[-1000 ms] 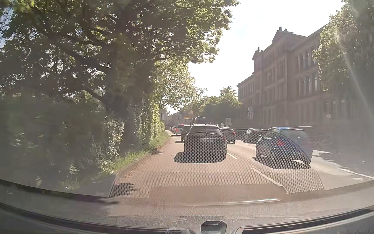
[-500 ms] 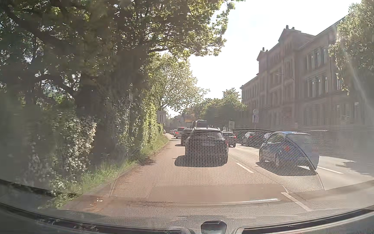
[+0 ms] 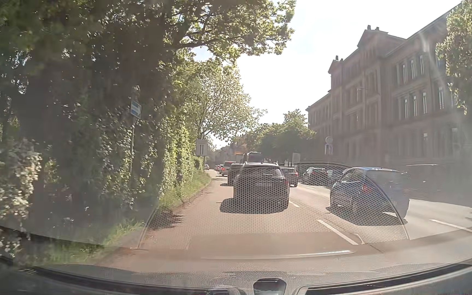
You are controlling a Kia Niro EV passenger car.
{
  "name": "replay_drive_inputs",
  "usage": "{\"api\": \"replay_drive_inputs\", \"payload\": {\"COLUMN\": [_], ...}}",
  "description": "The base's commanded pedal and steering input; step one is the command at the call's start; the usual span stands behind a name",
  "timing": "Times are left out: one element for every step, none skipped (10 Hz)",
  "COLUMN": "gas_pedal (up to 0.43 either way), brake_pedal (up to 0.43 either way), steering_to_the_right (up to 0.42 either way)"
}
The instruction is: Follow the waypoints while adhering to traffic rules and regulations
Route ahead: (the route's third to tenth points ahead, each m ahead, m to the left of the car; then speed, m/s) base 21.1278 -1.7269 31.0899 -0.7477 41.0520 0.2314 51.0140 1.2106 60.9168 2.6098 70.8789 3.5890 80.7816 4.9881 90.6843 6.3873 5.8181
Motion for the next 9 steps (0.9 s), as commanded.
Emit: {"api": "replay_drive_inputs", "payload": {"gas_pedal": [0.028,0.028,0.000,0.000,0.000,0.000,0.000,0.000,0.000], "brake_pedal": [0.000,0.000,0.000,0.000,0.000,0.000,0.000,0.000,0.000], "steering_to_the_right": [-0.003,-0.002,-0.002,0.000,0.000,0.000,0.000,0.000,0.000]}}
